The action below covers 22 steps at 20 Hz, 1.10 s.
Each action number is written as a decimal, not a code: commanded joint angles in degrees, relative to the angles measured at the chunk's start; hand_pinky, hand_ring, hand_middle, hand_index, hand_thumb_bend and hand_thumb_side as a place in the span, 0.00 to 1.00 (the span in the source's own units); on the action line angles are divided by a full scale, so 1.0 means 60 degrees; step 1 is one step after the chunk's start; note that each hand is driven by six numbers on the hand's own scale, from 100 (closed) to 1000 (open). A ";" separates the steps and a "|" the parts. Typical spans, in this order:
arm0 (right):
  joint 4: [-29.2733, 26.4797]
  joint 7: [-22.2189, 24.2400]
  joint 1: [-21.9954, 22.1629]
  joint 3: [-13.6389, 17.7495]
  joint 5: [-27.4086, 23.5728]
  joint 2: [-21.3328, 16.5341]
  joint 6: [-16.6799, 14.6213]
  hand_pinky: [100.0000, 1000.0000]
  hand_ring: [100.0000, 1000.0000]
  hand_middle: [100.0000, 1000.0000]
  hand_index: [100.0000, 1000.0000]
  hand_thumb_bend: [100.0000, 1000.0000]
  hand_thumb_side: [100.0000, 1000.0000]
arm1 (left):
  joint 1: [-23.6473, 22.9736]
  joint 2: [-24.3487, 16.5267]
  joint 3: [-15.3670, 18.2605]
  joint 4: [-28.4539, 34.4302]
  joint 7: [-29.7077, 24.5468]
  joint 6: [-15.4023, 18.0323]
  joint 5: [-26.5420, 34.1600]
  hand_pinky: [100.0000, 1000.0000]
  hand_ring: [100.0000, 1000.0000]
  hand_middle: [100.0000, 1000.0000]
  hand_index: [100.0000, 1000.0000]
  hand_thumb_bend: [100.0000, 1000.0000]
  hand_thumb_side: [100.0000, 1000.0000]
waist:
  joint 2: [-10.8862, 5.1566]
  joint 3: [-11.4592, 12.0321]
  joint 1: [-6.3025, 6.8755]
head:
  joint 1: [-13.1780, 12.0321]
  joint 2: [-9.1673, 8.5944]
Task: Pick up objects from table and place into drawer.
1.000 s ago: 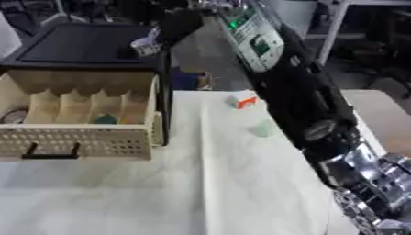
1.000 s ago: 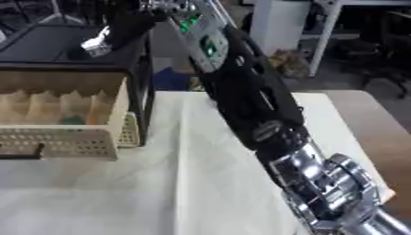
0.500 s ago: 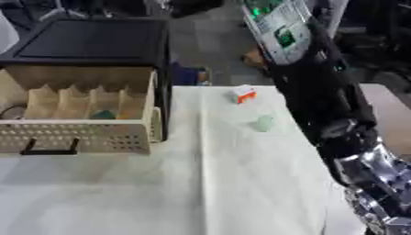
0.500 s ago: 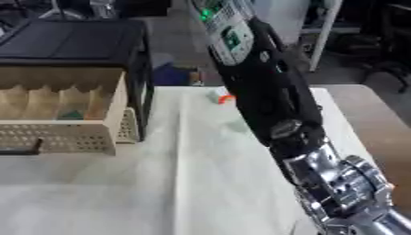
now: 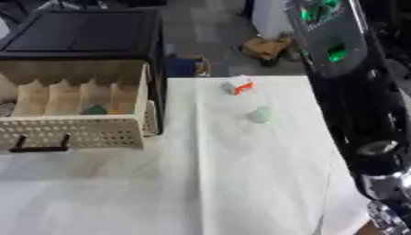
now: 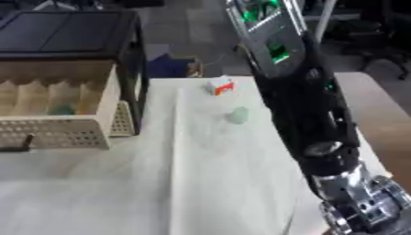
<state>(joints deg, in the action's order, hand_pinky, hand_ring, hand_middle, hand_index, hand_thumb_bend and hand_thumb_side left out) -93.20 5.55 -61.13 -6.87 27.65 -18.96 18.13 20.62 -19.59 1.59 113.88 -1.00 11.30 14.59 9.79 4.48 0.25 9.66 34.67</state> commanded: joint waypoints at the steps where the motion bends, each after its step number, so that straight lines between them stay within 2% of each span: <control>1: -0.0804 -0.1147 0.0247 0.0135 -0.0572 -0.0373 0.0231 0.59 0.60 0.56 0.80 0.00 0.86 | 0.0058 -0.0170 0.0063 0.0119 -0.0016 0.0107 -0.0087 0.50 0.49 0.58 0.76 0.00 1.00 | -0.0084 -0.0037 0.0055 | -0.0054 -0.0047; 3: -0.1171 -0.1823 0.0618 0.0219 -0.0805 -0.0435 0.0207 0.60 0.62 0.59 0.81 0.00 0.86 | 0.0057 -0.0182 0.0064 0.0119 -0.0014 0.0160 -0.0124 0.50 0.49 0.58 0.76 0.00 1.00 | -0.0040 -0.0072 0.0092 | -0.0079 -0.0051; 5: -0.1476 -0.2346 0.0975 0.0254 -0.0957 -0.0477 0.0097 0.62 0.64 0.62 0.83 0.00 0.93 | 0.0065 -0.0207 0.0063 0.0119 -0.0015 0.0225 -0.0158 0.50 0.49 0.58 0.76 0.00 1.00 | 0.0002 -0.0102 0.0127 | -0.0102 -0.0059; 6: -0.1600 -0.2484 0.1156 0.0242 -0.1050 -0.0487 -0.0014 0.64 0.66 0.65 0.85 0.00 1.00 | 0.0069 -0.0245 0.0077 0.0119 -0.0007 0.0271 -0.0178 0.47 0.49 0.58 0.76 0.00 1.00 | 0.0019 -0.0114 0.0139 | -0.0114 -0.0070; 8: -0.1812 -0.2611 0.1518 0.0269 -0.1246 -0.0550 -0.0356 0.66 0.68 0.67 0.87 0.00 1.00 | 0.0067 -0.0377 0.0166 0.0119 0.0083 0.0402 -0.0215 0.41 0.48 0.58 0.76 0.00 1.00 | 0.0040 -0.0130 0.0158 | -0.0142 -0.0086; 13: -0.1971 -0.3097 0.2251 0.0512 -0.1600 -0.0778 -0.1196 0.67 0.69 0.70 0.87 0.00 1.00 | -0.0024 -0.0911 0.0344 0.0119 0.0428 0.0943 -0.0324 0.44 0.48 0.58 0.76 0.00 1.00 | 0.0047 -0.0147 0.0213 | -0.0201 -0.0111; 15: -0.2019 -0.3416 0.2489 0.0621 -0.1701 -0.0814 -0.1410 0.67 0.69 0.69 0.87 0.00 1.00 | -0.0048 -0.1158 0.0346 0.0119 0.0491 0.1200 -0.0384 0.42 0.48 0.58 0.77 0.00 0.99 | 0.0044 -0.0150 0.0225 | -0.0245 -0.0133; 19: -0.1998 -0.3995 0.2986 0.0892 -0.1982 -0.0931 -0.1650 0.67 0.69 0.69 0.87 0.00 1.00 | -0.0217 -0.1984 0.0202 0.0119 0.0223 0.1937 -0.0795 0.39 0.45 0.56 0.78 0.00 0.94 | 0.0059 -0.0169 0.0251 | -0.0331 -0.0136; 22: -0.1989 -0.4175 0.3164 0.0982 -0.2114 -0.1018 -0.1770 0.67 0.69 0.68 0.87 0.00 1.00 | -0.0409 -0.2902 0.0126 0.0119 -0.0145 0.2699 -0.1589 0.38 0.44 0.56 0.79 0.00 0.88 | 0.0054 -0.0134 0.0287 | -0.0313 -0.0075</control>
<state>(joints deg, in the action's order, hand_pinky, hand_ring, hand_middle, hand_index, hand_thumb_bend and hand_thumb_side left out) -104.25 -18.82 -41.44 -1.72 15.63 -23.46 7.82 17.81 -33.27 2.23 113.88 -1.17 25.73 6.75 10.85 3.58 1.91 7.87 34.21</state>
